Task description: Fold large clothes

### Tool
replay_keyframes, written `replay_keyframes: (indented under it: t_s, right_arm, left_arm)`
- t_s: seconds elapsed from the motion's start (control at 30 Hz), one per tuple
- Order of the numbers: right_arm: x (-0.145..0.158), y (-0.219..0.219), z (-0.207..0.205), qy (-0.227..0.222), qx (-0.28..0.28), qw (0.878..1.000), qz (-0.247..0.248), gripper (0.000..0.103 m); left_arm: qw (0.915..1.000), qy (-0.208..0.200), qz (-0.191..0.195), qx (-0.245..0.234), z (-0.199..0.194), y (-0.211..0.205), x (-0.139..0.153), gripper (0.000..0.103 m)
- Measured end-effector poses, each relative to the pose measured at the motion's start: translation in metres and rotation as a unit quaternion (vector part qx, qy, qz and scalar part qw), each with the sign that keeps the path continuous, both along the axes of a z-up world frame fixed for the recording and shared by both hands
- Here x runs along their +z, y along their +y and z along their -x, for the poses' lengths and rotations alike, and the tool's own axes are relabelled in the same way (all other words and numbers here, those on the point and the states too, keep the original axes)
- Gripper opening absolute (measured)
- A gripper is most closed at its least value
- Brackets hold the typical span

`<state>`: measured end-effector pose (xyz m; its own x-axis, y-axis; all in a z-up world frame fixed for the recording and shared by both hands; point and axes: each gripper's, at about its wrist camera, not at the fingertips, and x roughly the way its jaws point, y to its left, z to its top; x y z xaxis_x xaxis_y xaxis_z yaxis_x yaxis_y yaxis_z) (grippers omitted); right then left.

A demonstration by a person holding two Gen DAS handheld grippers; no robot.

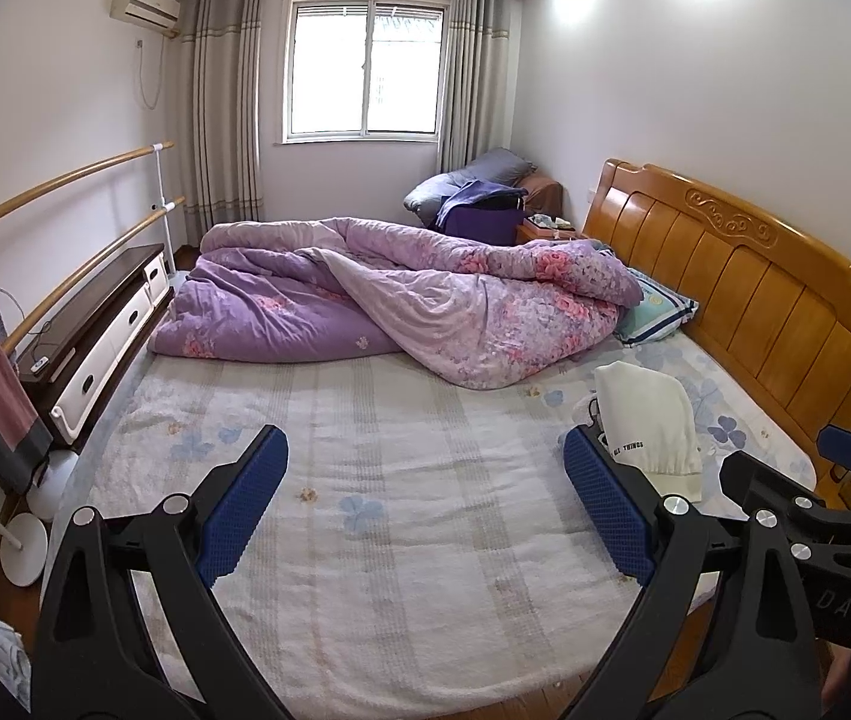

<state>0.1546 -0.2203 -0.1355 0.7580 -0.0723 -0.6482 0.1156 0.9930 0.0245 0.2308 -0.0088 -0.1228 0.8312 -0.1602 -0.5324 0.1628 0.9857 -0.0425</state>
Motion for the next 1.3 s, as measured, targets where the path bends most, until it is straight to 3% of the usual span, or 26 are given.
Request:
replay_keyframes:
  t_s: [0.67, 1.3]
  right_arm:
    - [0.003, 0.0, 0.002, 0.001, -0.003, 1.0, -0.001, 0.093]
    - [0.004, 0.0, 0.001, 0.004, -0.003, 1.0, -0.001, 0.093]
  left_arm:
    - [0.9998, -0.019, 0.002, -0.002, -0.003, -0.007, 0.01, 0.094]
    - [0.9999, -0.011, 0.001, -0.002, -0.016, -0.008, 0.004, 0.094]
